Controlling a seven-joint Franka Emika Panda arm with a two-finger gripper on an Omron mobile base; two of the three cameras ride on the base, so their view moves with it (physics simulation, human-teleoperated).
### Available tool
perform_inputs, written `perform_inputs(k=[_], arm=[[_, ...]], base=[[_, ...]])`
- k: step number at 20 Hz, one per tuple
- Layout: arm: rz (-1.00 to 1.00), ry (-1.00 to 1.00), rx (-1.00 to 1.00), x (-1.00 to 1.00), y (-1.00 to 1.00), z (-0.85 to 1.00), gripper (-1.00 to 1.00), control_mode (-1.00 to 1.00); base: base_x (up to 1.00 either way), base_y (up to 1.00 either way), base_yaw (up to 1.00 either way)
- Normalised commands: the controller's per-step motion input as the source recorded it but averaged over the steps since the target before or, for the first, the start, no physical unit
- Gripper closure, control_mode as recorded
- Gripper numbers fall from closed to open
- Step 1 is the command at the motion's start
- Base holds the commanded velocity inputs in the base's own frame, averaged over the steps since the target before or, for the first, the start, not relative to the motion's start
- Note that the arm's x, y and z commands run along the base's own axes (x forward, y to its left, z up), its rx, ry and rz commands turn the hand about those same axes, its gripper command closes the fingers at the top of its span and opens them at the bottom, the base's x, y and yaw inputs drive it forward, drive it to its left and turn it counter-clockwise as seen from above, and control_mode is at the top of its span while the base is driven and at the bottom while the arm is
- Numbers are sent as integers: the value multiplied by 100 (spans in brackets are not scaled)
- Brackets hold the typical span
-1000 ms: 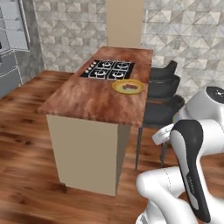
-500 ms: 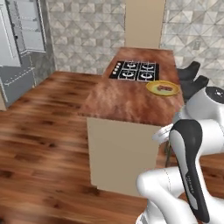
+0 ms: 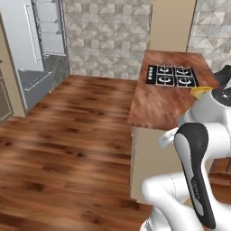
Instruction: Take the cheese, steak, and mushroom from the fridge and place them on the plate on the dining counter to create an appetizer plate.
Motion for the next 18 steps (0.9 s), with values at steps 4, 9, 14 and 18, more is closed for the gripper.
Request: perform_inputs(k=[4,9,14,18], arm=[[0,0,0,0,0,0,-100,100],[0,0,0,0,0,0,-100,100],[0,0,0,0,0,0,-100,100],[0,0,0,0,0,0,-100,100]], base=[[66,100,-1],[72,100,-4],[100,53,-26],[100,43,-57]])
